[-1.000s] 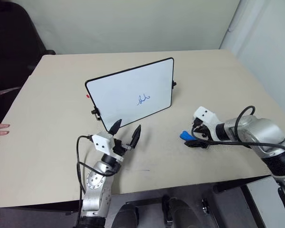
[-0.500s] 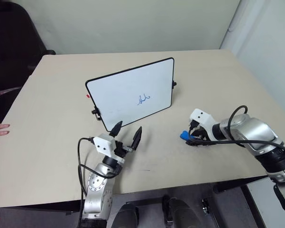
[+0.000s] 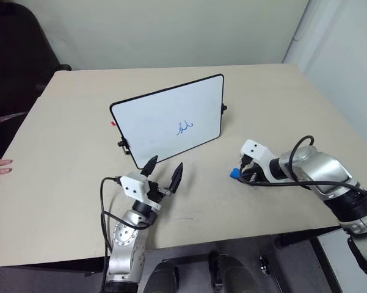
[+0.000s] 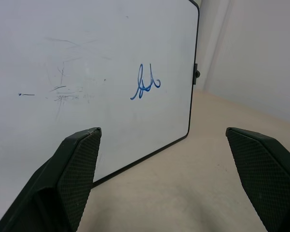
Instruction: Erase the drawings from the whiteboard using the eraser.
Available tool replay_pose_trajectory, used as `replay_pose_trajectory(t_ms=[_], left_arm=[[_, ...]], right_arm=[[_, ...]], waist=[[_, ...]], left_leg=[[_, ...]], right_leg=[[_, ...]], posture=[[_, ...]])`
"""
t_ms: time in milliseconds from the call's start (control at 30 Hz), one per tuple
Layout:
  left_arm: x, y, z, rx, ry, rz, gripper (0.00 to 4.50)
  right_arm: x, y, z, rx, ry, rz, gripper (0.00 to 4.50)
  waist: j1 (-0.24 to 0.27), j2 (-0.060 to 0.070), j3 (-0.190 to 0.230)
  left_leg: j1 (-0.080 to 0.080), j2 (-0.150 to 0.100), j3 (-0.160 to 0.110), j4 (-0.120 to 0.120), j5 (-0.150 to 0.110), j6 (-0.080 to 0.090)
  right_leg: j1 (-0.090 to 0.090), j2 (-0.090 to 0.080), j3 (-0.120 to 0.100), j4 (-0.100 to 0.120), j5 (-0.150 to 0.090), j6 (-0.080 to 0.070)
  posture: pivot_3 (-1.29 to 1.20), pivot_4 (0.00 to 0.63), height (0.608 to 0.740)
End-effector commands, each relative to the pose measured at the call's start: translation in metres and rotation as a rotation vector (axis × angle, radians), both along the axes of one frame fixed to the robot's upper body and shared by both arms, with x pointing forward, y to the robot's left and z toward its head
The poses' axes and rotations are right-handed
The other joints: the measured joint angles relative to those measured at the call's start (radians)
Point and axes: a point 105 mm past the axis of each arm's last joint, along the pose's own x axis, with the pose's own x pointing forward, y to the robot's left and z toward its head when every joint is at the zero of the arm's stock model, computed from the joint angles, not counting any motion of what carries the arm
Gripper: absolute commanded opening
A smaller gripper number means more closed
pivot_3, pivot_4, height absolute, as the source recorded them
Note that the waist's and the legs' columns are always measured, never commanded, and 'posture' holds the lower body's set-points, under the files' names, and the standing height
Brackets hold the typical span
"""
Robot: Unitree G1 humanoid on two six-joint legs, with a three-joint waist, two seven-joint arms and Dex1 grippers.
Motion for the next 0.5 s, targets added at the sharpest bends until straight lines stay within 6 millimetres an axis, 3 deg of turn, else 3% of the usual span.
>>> replay_pose_trajectory(t_ms=[33, 200, 367, 500], left_arm=[[-0.001, 0.002, 0.009, -0.003, -0.038, 0.005, 4.5], [0.0, 0.006, 0.009, 0.0, -0.038, 0.006, 4.5], [0.001, 0.009, 0.011, 0.007, -0.037, 0.0, 4.5], [0.002, 0.01, 0.011, 0.012, -0.036, -0.005, 4.5]], right_arm=[[-0.002, 0.011, 0.023, 0.091, -0.071, 0.041, 0.25], [0.001, 0.032, 0.052, 0.314, -0.174, 0.036, 0.25], [0.025, 0.057, 0.086, 0.624, -0.34, -0.11, 0.25], [0.039, 0.072, 0.095, 0.752, -0.444, -0.228, 0.25]], waist=[[0.0, 0.0, 0.0], [0.0, 0.0, 0.0], [-0.002, 0.0, 0.0], [-0.002, 0.0, 0.0]], left_leg=[[0.0, 0.0, 0.0, 0.0, 0.0, 0.0], [0.0, 0.0, 0.0, 0.0, 0.0, 0.0], [0.001, 0.0, 0.0, 0.0, 0.0, 0.0], [0.0, 0.0, 0.0, 0.0, 0.0, 0.0]], right_leg=[[0.0, 0.0, 0.0, 0.0, 0.0, 0.0], [0.0, 0.0, 0.001, 0.0, 0.001, -0.001], [-0.001, 0.001, 0.002, 0.001, 0.005, -0.005], [-0.003, 0.001, 0.003, 0.001, 0.009, -0.009]], posture=[[0.0, 0.15, 0.74], [0.0, 0.15, 0.74], [0.0, 0.15, 0.74], [0.0, 0.15, 0.74]])
